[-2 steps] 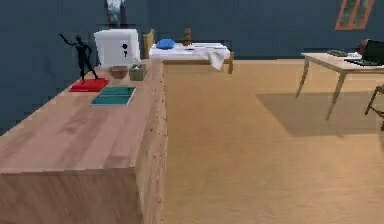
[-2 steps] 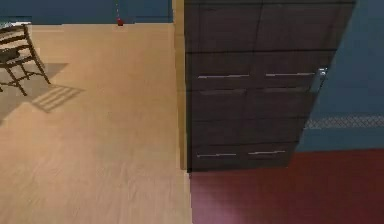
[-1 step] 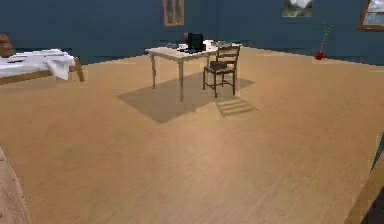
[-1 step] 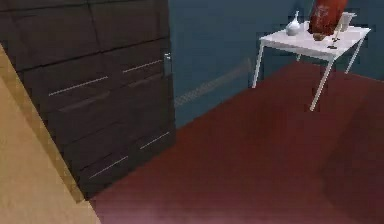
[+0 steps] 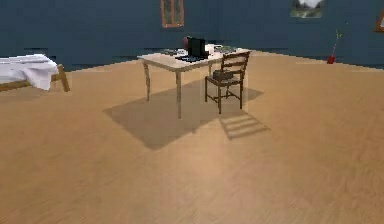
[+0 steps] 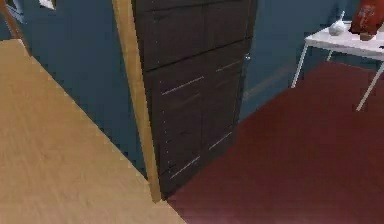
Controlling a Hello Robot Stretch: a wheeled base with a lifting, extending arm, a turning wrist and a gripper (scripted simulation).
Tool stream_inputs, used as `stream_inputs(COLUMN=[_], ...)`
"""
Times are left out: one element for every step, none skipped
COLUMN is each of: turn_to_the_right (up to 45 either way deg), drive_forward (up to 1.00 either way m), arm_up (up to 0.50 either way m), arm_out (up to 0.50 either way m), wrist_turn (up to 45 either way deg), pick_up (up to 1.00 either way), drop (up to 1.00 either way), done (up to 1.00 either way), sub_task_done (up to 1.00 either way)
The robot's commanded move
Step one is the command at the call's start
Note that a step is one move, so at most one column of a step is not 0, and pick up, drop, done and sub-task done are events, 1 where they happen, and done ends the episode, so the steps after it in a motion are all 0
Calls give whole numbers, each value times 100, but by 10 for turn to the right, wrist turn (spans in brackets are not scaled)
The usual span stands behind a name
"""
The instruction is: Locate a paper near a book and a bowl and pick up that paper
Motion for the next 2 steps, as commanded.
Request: stream_inputs(turn_to_the_right=[-390, 0], drive_forward=[0, 45], arm_up=[0, 0], arm_out=[0, 0], wrist_turn=[0, 0], pick_up=[0, 0], drop=[0, 0], done=[0, 0], sub_task_done=[0, 0])
